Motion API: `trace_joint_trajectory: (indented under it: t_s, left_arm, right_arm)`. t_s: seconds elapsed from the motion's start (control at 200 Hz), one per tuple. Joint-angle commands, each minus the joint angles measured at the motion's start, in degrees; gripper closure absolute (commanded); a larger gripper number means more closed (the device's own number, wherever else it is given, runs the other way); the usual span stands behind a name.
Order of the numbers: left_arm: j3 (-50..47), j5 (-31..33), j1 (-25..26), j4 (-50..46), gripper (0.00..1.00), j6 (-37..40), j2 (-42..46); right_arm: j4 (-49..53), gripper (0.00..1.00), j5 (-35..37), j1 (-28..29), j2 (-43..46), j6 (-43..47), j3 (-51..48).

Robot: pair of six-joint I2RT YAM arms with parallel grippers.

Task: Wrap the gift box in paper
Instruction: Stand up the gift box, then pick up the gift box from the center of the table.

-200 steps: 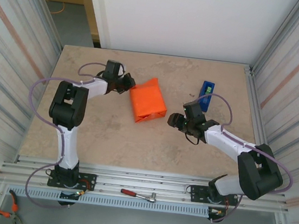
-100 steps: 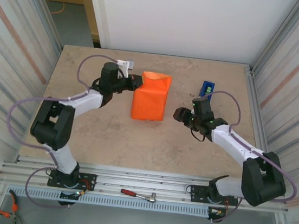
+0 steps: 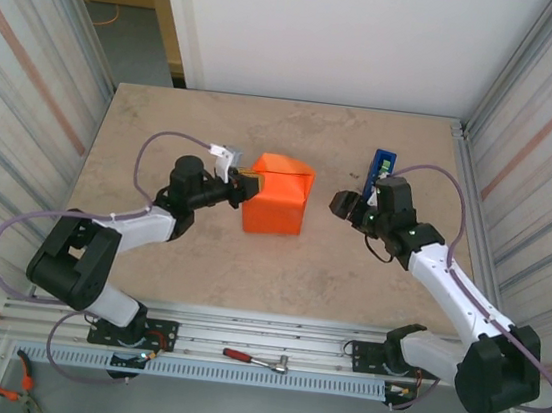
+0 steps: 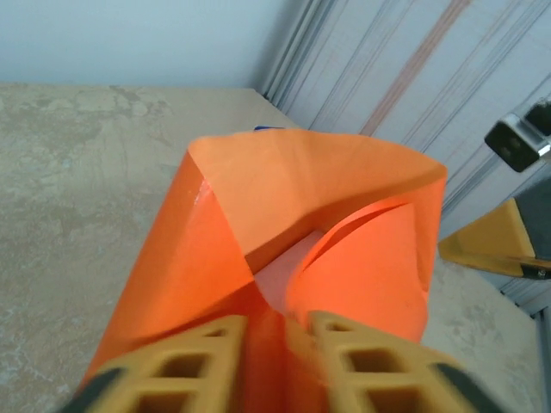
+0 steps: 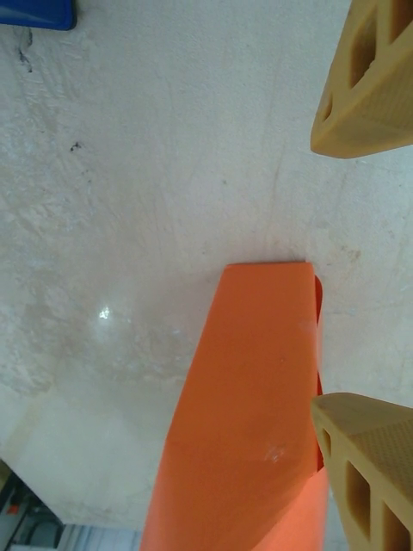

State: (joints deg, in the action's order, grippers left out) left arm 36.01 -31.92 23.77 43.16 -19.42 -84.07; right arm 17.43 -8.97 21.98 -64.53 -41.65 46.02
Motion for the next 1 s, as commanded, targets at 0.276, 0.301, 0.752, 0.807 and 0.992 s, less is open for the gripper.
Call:
trace_joint_trajectory:
  t_s: [0.276,0.301,0.752,0.807,0.992]
  left_arm:
    - [7.96,13.08,-3.09,-24.76,0.20,-4.49,15.84]
    - [10.44,13.75,-3.30,-29.38,0.20,-4.40,15.65]
    - [39.81,16.25,-1.63,-69.34,0.23,1.38,2.11]
    - [40.84,16.32,-1.02,-71.11,0.24,1.81,0.83]
    - [43.69,14.83,0.86,-75.42,0.32,2.61,-3.81]
  right_arm:
    - [21.06,0.27,4.14,3.00,-11.05,6.27,27.05]
    - [22.72,0.27,4.56,3.26,-12.61,6.63,29.42]
    - [42.22,0.26,8.38,10.82,-36.03,14.12,56.80]
    - [43.45,0.26,10.30,11.77,-37.55,14.91,57.59]
    - [45.96,0.26,15.69,13.42,-40.22,16.59,58.56]
